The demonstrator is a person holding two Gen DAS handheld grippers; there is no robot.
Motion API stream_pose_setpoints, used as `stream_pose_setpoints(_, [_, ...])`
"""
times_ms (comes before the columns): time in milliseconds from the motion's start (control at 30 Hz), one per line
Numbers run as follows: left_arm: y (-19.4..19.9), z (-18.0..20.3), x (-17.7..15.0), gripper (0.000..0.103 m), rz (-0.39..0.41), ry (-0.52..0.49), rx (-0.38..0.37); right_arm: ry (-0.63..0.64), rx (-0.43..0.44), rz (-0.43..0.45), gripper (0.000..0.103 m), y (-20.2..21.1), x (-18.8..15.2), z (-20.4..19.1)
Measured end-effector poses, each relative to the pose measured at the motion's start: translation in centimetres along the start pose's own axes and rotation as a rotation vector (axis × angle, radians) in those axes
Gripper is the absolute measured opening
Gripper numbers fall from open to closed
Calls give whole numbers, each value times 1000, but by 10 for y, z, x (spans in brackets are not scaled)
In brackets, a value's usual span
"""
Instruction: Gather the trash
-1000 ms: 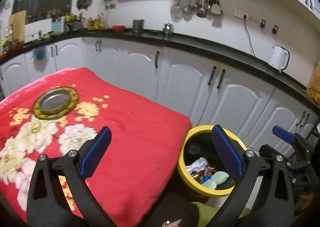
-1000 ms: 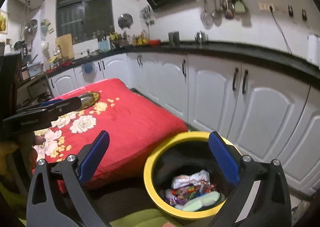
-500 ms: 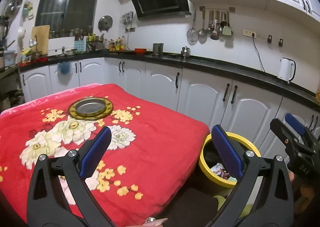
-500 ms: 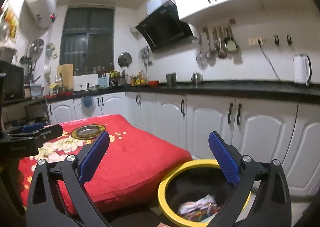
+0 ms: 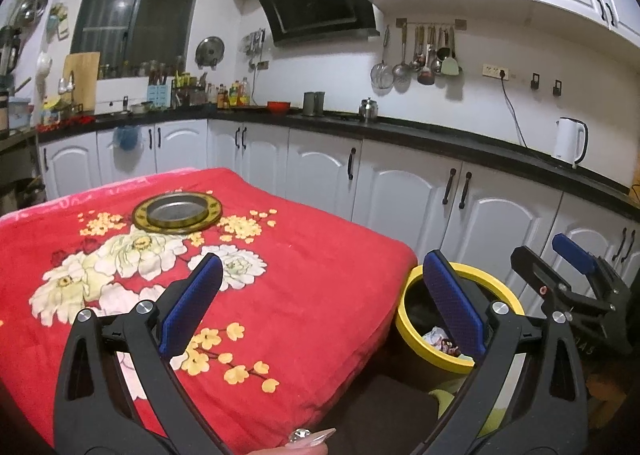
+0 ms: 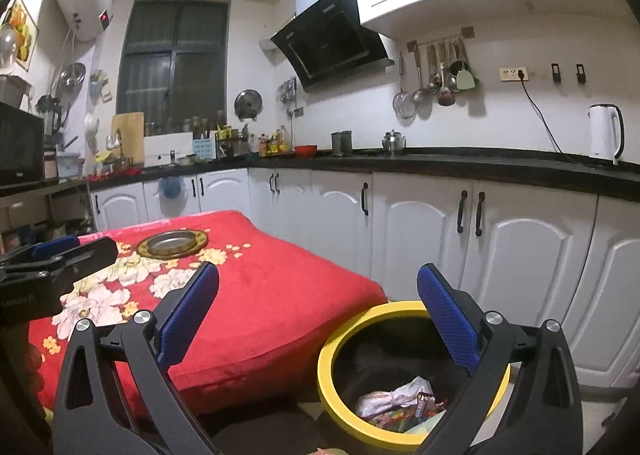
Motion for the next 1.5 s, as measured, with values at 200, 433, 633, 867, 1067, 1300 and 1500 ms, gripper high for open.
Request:
stream_pose_setpoints(200, [0,0,-1,92,-4,2,3,-2,1,6,97,1,-1,0])
stream_pose_setpoints(433, [-2,0,-3,92,-15,3,4,-3,3,11,97,1,-1,0])
stream_pose_setpoints(633, [-3,-1,-4,92,-18,6,0,-11,-2,3,97,2,-2,0])
stream_pose_setpoints(867, [-3,-1,-3,92,-18,6,1,-14,-2,0,97,2,-3,0])
stream_pose_setpoints(1067, [-3,-1,-3,92,-17,5,1,-15,-1,1,97,2,-2,0])
stream_pose_setpoints(1300, [-3,-1,-3,92,-18,4,1,-15,-2,1,97,2,-2,1])
stream_pose_setpoints(1500, [-3,-1,-3,92,-17,5,1,-16,-2,1,97,2,-2,1])
Point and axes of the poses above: each gripper's, at about its wrist camera, not at the fingertips, and y roughly against the way its jaws point, z to its right, x to its top, the point moved 7 cm from there along -y, roughly the way its jaws point, and after that the axes turned 2 degrees about y, right-handed, at the moved point
